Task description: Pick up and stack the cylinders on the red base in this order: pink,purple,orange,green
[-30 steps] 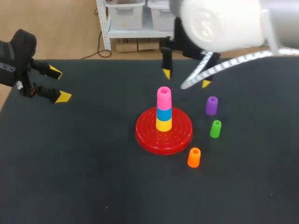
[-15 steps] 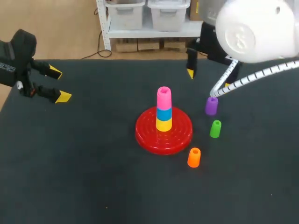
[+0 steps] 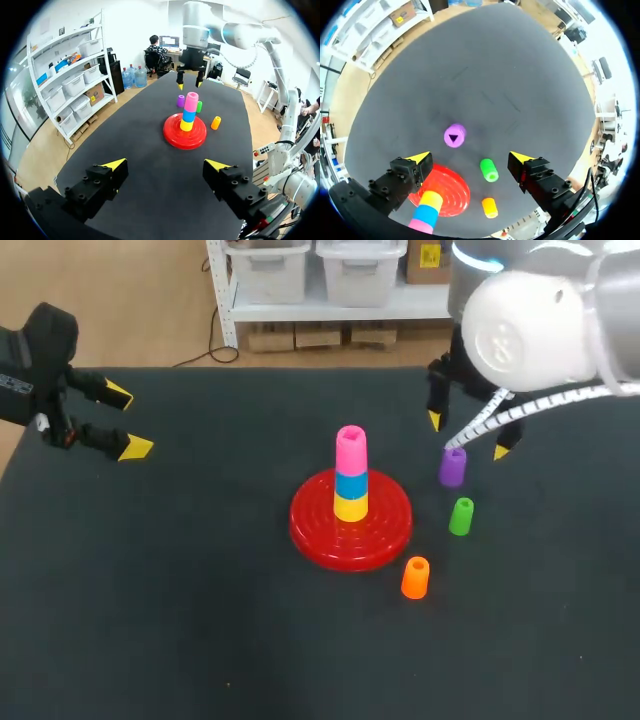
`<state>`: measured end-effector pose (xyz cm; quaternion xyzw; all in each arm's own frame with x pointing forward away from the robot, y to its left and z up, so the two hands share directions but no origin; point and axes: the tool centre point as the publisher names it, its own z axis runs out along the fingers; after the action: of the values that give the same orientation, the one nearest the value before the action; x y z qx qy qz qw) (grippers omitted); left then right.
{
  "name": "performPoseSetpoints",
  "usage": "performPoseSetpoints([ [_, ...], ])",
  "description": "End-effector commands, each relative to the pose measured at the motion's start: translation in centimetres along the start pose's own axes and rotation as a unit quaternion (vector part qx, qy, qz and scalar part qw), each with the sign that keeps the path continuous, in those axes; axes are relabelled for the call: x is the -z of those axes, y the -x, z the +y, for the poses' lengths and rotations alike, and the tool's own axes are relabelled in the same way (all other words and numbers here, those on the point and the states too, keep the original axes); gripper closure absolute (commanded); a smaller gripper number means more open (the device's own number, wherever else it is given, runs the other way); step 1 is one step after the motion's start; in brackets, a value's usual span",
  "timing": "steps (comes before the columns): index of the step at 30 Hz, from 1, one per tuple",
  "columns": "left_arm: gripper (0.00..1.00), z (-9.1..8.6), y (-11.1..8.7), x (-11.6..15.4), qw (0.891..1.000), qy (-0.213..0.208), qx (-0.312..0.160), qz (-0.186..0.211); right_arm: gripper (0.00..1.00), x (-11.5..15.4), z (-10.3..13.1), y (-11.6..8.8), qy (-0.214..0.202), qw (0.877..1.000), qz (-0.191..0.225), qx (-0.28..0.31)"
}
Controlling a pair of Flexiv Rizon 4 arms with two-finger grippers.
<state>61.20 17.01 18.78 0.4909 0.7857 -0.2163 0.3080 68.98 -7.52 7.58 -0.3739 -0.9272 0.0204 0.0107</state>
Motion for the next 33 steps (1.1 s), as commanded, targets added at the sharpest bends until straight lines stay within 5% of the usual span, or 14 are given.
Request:
performPoseSetpoints([
  [1, 0.00, 0.1, -0.1, -0.1, 1.000, -0.001, -0.001, -0.001, 0.00, -1.3, 1.3, 0.9, -0.014, 1.000, 0.010, -0.004],
  [33, 0.00, 0.1, -0.1, -0.1, 1.000, -0.001, -0.001, -0.001, 0.00, -4.8, 1.8, 1.6, -0.039, 0.999, 0.026, -0.028],
])
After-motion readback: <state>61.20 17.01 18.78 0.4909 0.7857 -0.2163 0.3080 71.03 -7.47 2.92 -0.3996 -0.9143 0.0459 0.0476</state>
